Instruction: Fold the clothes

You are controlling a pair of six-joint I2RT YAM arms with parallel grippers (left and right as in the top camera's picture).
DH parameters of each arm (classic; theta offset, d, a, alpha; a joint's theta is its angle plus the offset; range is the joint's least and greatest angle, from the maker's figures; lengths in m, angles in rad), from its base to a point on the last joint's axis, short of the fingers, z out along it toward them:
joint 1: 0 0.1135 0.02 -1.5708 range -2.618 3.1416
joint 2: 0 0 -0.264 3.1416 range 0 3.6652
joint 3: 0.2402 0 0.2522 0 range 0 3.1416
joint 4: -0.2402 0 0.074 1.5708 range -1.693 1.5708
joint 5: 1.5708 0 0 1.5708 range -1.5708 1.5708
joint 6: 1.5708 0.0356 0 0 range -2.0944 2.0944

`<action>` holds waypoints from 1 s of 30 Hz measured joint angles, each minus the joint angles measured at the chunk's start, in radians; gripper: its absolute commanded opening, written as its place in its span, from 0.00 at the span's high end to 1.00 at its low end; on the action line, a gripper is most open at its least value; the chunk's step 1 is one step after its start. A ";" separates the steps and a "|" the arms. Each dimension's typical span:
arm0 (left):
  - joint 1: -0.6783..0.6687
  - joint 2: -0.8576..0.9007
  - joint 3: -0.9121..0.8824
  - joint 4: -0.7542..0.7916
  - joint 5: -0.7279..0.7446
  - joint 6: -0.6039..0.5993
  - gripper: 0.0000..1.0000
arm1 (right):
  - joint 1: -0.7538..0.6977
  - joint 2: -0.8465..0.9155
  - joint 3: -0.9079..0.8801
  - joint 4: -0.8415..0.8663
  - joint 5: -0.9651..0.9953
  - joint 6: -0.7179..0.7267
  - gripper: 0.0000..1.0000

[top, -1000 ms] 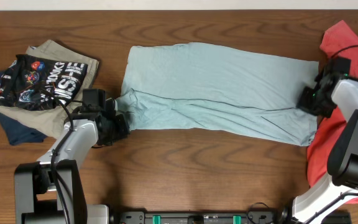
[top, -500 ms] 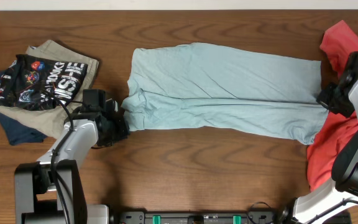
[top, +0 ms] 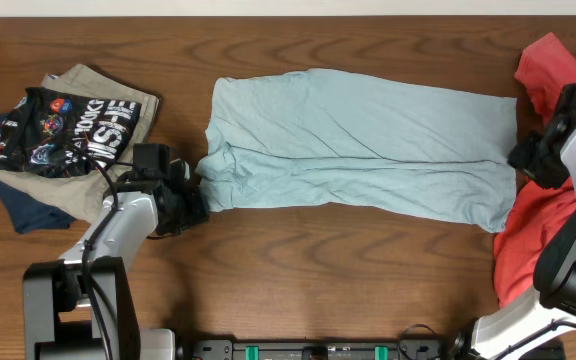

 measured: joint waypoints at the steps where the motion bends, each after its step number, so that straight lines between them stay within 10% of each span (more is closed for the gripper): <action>1: 0.000 0.000 0.000 0.003 0.000 -0.003 0.50 | 0.000 -0.006 0.000 -0.017 -0.030 -0.017 0.61; 10: 0.000 0.000 0.000 0.069 0.032 -0.003 0.45 | 0.013 -0.100 0.000 -0.191 -0.158 -0.103 0.62; 30: -0.003 0.000 0.000 0.100 0.150 -0.004 0.51 | 0.074 -0.110 -0.335 0.048 -0.127 -0.093 0.63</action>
